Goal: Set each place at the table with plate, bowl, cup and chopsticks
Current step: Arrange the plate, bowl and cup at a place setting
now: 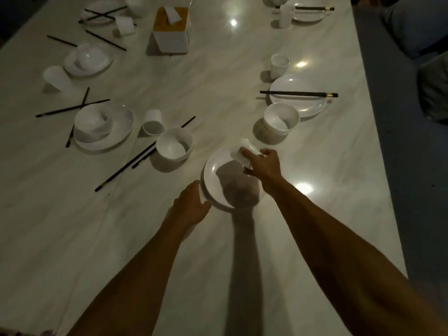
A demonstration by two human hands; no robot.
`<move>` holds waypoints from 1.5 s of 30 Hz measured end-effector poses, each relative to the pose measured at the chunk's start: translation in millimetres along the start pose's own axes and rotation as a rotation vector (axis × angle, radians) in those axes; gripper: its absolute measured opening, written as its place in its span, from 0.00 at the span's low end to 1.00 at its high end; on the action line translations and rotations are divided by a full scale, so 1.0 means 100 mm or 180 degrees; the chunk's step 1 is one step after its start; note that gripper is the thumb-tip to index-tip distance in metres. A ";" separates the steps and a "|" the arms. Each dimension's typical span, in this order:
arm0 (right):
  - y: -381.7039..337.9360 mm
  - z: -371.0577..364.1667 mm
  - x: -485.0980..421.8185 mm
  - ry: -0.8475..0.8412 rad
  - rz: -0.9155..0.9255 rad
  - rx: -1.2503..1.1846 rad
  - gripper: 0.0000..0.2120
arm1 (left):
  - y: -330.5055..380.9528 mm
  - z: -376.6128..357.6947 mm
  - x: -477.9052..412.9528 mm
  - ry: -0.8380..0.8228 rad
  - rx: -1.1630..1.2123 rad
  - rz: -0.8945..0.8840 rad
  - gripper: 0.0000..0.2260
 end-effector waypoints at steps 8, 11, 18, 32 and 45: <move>0.33 0.31 0.15 0.0119 -0.0603 -0.1614 0.23 | 0.12 0.05 -0.31 0.0340 0.0470 0.0773 0.15; 0.29 0.49 0.16 0.0512 -0.0192 -0.0998 0.29 | 0.11 0.03 -0.40 0.0294 0.0805 0.0852 0.10; 0.20 0.49 0.32 0.1095 0.0208 0.0015 0.35 | -0.36 0.25 -0.37 0.0180 0.0910 0.0722 0.08; 0.51 -0.13 1.04 0.1459 0.0621 0.0805 0.35 | -1.10 0.48 -0.12 -0.0258 0.0613 0.0259 0.06; 0.63 -0.16 1.03 0.1758 0.0605 0.0858 0.36 | -1.10 0.40 -0.04 -0.0228 0.0771 0.0105 0.06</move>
Point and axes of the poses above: each hand's wrist, its own x-axis away from the middle knuckle, its own z-axis out of the back of the hand, y = z × x, the point moved 7 cm from there along -x, towards the middle knuckle, and after that the axes turned 6 degrees about z, right-handed, at the moved point
